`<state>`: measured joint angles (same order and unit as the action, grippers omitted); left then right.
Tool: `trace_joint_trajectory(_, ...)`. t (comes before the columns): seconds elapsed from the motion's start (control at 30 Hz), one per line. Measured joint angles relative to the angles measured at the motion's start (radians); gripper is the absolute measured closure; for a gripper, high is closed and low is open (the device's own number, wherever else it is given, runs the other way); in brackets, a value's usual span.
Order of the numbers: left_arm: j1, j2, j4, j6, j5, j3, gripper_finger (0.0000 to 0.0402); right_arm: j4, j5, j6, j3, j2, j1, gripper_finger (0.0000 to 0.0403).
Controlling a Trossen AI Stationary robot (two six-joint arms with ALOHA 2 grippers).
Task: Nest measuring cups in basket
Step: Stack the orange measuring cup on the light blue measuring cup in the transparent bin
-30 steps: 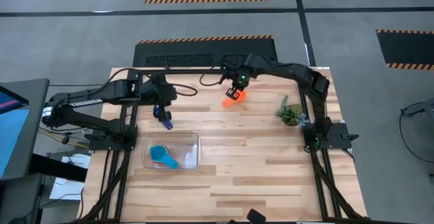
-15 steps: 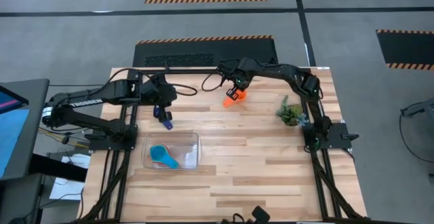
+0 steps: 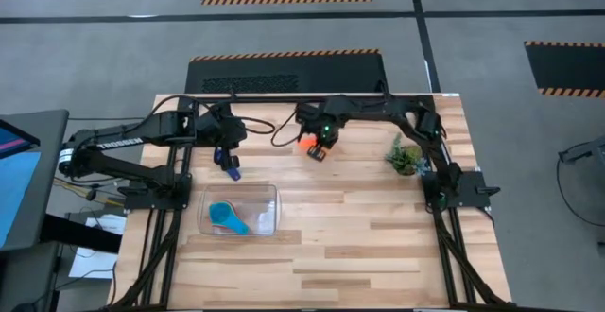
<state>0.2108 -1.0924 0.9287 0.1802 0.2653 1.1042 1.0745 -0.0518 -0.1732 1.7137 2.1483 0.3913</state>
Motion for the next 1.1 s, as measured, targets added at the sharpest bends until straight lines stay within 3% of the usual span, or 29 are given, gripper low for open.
trace_joint_trajectory(0.13, 0.0, 0.0, 0.0, 0.003, 0.0, 0.0, 0.0401, 0.003, 0.023, 0.023, 0.001, -0.057, -0.069, 0.0399)
trace_joint_trajectory(0.27, 0.0, 0.0, 0.0, 0.021, 0.0, 0.0, 0.0401, -0.01, -0.111, -0.003, 0.0, -0.079, -0.11, 0.04)
trace_joint_trajectory(0.6, 0.0, 0.0, 0.0, 0.006, -0.035, 0.0, 0.0401, -0.035, -0.168, -0.175, 0.003, -0.014, -0.025, 0.04)
trace_joint_trajectory(0.8, -0.001, 0.0, 0.003, -0.001, -0.034, 0.0, 0.0401, -0.047, -0.121, -0.169, -0.002, 0.036, -0.021, 0.0401)
trace_joint_trajectory(1.1, -0.001, 0.0, -0.001, 0.018, -0.025, 0.0, 0.0401, -0.175, 0.029, -0.178, 0.027, 0.02, -0.11, 0.0401)
